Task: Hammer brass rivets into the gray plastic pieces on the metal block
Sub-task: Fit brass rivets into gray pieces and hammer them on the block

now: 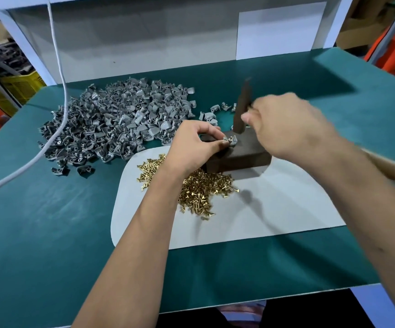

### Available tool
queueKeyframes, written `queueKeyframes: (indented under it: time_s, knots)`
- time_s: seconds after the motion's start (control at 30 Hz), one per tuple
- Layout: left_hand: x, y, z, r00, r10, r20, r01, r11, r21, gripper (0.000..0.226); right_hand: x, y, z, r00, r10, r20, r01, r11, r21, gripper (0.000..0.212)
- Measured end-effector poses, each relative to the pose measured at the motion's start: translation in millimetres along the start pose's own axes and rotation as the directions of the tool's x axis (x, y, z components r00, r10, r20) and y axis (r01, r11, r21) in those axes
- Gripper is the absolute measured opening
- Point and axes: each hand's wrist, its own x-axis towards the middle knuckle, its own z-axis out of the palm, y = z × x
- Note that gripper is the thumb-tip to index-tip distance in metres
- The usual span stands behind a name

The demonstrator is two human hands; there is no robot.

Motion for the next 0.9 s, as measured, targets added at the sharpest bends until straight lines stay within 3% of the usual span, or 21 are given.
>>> queueKeyframes:
  time_s: [0.07, 0.17, 0.23, 0.3, 0.37, 0.4, 0.5, 0.53, 0.6, 0.7, 0.8, 0.9]
  knots:
    - [1.5, -1.7, -0.2, 1.000, 0.011, 0.005, -0.011, 1.000, 0.018, 0.011, -5.2, -4.3, 4.0, 0.990, 0.015, -0.143, 0.005, 0.991, 0.136, 0.024]
    - [2.3, -3.4, -1.2, 1.000, 0.011, 0.004, -0.011, 1.000, -0.009, 0.010, -11.9, -7.2, 14.9, 0.998, 0.012, 0.060, -0.017, 0.996, 0.083, 0.023]
    - [1.4, -2.8, -0.6, 1.000, 0.005, -0.002, -0.005, 1.000, -0.003, 0.009, -6.7, -1.6, 8.1, 0.993, 0.005, 0.115, -0.004, 1.000, -0.011, 0.023]
    - [1.7, -2.6, 0.0, 1.000, 0.001, -0.002, -0.001, 1.000, 0.020, 0.009, -2.3, 0.8, 1.0, 0.999, 0.021, 0.025, -0.020, 0.999, -0.028, 0.025]
    - [3.7, -3.6, -1.0, 1.000, 0.005, 0.000, -0.005, 0.999, 0.044, 0.009, -5.6, -3.2, 4.5, 0.988, 0.042, -0.146, -0.029, 0.995, 0.095, 0.026]
    - [4.1, -4.0, -1.4, 1.000, 0.008, 0.002, -0.008, 0.999, 0.044, 0.008, -6.6, -5.5, 9.4, 0.988, 0.039, -0.150, -0.023, 0.994, 0.110, 0.025]
    - [1.9, -2.7, -1.2, 1.000, 0.003, -0.011, -0.003, 1.000, 0.012, 0.007, -6.8, -3.4, 14.6, 0.993, -0.042, 0.114, 0.044, 0.999, -0.011, 0.025]
    - [1.2, -1.7, -0.9, 1.000, 0.002, -0.017, -0.002, 1.000, 0.023, 0.007, -2.2, -0.2, 10.1, 0.991, -0.022, 0.133, 0.028, 0.999, -0.046, 0.026]
    - [0.8, -1.4, -0.8, 1.000, 0.003, -0.022, -0.002, 0.999, 0.041, 0.009, 3.2, 3.2, 0.2, 0.998, 0.001, 0.057, 0.003, 0.998, -0.067, 0.030]
    - [3.3, -3.6, -1.6, 1.000, 0.004, -0.017, -0.003, 0.998, 0.059, 0.009, -1.6, -1.5, 7.2, 0.986, 0.009, -0.164, 0.005, 0.996, 0.089, 0.023]
    - [2.8, -3.9, -1.5, 1.000, -0.005, -0.012, 0.006, 1.000, 0.026, 0.007, -4.7, -0.5, 20.8, 0.993, -0.108, 0.050, 0.109, 0.994, -0.024, 0.024]
    - [1.6, -3.4, -2.3, 1.000, 0.004, -0.017, -0.003, 0.999, 0.040, 0.008, 0.1, 8.3, 15.0, 0.995, -0.037, 0.088, 0.037, 0.999, 0.003, 0.031]
